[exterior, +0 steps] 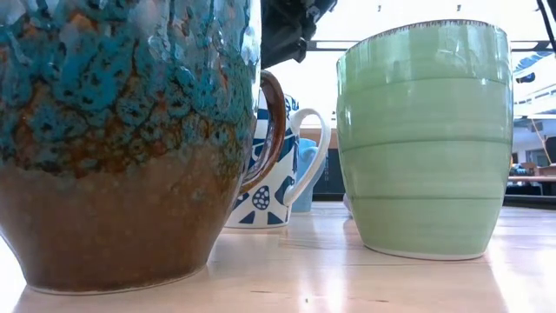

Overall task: Place coffee mugs
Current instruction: Put the blue mug on the shelf

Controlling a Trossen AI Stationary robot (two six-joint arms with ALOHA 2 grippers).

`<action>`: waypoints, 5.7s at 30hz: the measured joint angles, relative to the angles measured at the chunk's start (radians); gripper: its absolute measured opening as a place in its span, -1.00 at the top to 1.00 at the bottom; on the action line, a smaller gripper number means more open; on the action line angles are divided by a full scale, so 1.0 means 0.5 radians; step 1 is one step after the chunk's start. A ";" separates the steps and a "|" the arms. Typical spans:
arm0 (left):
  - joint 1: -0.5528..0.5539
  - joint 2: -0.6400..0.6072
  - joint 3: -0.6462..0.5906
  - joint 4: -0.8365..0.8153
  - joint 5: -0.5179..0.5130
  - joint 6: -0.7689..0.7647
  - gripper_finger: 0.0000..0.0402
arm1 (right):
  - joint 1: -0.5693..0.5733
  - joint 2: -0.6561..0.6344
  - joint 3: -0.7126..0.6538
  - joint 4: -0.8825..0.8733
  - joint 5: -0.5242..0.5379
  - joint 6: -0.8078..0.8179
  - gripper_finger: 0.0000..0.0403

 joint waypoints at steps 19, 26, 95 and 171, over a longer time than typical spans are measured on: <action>0.002 0.000 0.002 0.047 -0.007 0.237 0.36 | -0.050 -0.003 0.000 -0.772 0.024 0.546 0.20; 0.002 0.000 0.002 0.048 -0.006 0.236 0.36 | -0.065 -0.003 0.000 -0.884 0.061 0.630 -0.01; 0.002 0.000 0.002 0.008 -0.007 0.184 0.36 | -0.130 -0.003 -0.149 -0.854 0.070 1.000 -0.34; 0.001 0.000 0.002 -0.002 -0.007 0.167 0.36 | -0.329 0.002 -0.452 -0.082 -0.195 0.334 0.72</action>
